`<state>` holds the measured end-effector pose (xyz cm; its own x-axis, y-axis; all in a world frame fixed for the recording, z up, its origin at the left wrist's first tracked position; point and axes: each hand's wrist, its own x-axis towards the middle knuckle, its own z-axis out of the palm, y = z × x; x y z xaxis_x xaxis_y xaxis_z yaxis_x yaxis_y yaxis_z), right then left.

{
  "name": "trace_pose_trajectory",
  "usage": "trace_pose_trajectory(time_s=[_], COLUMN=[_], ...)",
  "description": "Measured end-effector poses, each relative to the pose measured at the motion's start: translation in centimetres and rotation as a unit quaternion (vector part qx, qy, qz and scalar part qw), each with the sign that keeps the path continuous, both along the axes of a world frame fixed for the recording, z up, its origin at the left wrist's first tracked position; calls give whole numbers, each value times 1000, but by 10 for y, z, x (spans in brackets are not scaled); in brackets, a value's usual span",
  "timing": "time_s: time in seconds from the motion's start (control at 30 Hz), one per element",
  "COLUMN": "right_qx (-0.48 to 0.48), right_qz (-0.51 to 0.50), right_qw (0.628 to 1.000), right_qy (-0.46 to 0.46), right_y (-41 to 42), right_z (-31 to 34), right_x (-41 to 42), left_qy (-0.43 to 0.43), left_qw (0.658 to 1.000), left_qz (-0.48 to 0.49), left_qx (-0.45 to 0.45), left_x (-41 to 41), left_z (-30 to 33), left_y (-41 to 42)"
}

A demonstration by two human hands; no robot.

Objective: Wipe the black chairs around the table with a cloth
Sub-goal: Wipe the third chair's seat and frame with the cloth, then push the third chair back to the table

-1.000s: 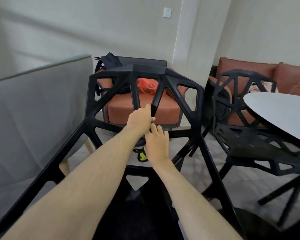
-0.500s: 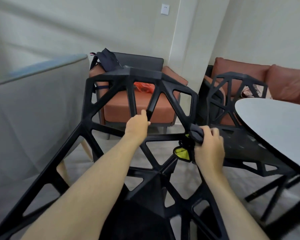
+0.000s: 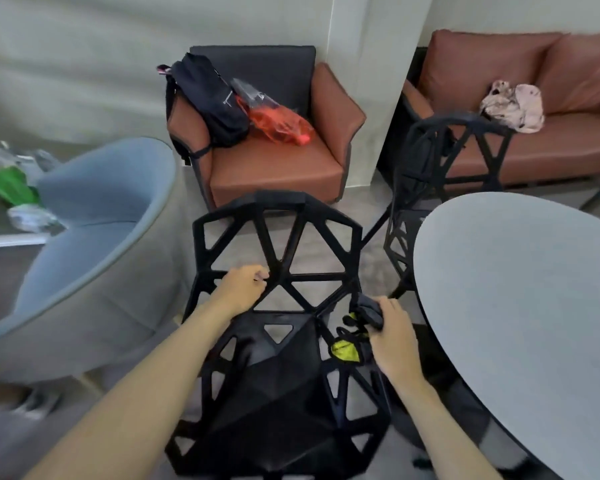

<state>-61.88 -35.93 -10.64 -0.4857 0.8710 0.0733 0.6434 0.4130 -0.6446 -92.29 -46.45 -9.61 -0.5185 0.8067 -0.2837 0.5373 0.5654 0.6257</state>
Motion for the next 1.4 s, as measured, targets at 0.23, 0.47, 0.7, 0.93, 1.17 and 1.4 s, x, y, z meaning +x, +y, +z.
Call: trace_pose_trajectory(time_s=[0.23, 0.47, 0.7, 0.93, 1.17, 1.4], right_qx=[-77, -127, -177, -227, -255, -275], right_qz=[-48, -56, -85, -143, -168, -208], right_qw=[996, 990, 980, 961, 950, 936], right_qy=[1, 11, 22, 64, 66, 68], right_y=[-56, -89, -74, -47, -31, -54], right_z=[130, 176, 146, 128, 117, 120], right_x=[47, 74, 69, 31, 5, -16], left_qy=[-8, 23, 56, 81, 100, 109], left_qw=[995, 993, 990, 988, 987, 989], left_qz=[-20, 7, 31, 15, 19, -10], left_qx=[-94, -119, -124, -131, -123, -103], left_x=[20, 13, -3, -27, -58, -106], left_z=[132, 194, 186, 169, 159, 118], left_y=[-81, -111, -81, -24, 37, 94])
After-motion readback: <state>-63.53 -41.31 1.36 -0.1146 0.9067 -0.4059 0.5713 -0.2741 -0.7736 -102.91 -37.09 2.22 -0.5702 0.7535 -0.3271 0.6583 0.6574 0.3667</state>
